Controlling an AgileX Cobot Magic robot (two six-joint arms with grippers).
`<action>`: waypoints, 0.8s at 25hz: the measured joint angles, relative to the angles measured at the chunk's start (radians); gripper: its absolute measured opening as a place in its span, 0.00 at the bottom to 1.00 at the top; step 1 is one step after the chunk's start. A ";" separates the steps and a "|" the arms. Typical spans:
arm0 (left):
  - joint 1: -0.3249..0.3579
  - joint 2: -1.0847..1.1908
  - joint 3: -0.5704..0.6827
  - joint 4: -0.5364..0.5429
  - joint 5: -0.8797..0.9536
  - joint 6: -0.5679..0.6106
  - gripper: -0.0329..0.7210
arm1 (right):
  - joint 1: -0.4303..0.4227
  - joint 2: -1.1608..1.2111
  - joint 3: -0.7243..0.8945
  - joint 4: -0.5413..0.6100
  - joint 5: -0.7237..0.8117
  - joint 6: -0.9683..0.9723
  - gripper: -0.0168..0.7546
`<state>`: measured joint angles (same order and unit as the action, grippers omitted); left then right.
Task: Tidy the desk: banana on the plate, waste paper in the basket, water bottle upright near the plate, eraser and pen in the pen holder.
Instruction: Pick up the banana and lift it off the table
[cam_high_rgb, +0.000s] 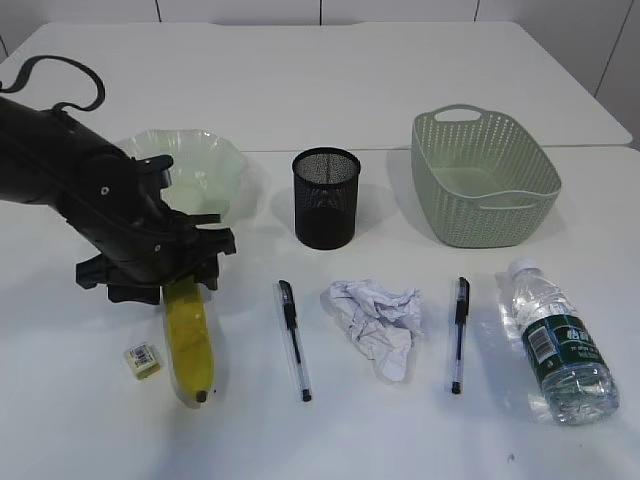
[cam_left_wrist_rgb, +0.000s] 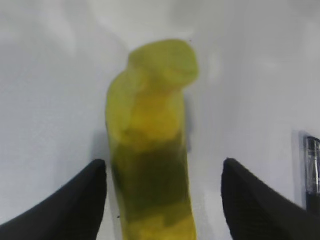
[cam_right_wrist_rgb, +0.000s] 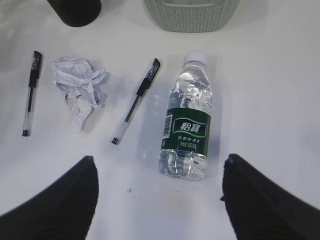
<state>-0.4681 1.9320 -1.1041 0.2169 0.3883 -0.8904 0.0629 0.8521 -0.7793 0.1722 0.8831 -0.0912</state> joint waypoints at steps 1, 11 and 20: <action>0.000 0.006 0.000 0.000 -0.002 0.000 0.72 | 0.000 0.000 0.000 0.000 0.000 0.000 0.77; 0.000 0.044 -0.002 0.019 -0.008 -0.007 0.71 | 0.000 0.000 0.000 0.002 0.000 0.000 0.77; 0.000 0.044 -0.002 0.020 -0.008 -0.012 0.48 | 0.000 0.000 0.000 0.004 0.000 0.000 0.77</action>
<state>-0.4681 1.9760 -1.1064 0.2373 0.3799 -0.9019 0.0629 0.8521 -0.7793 0.1760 0.8831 -0.0912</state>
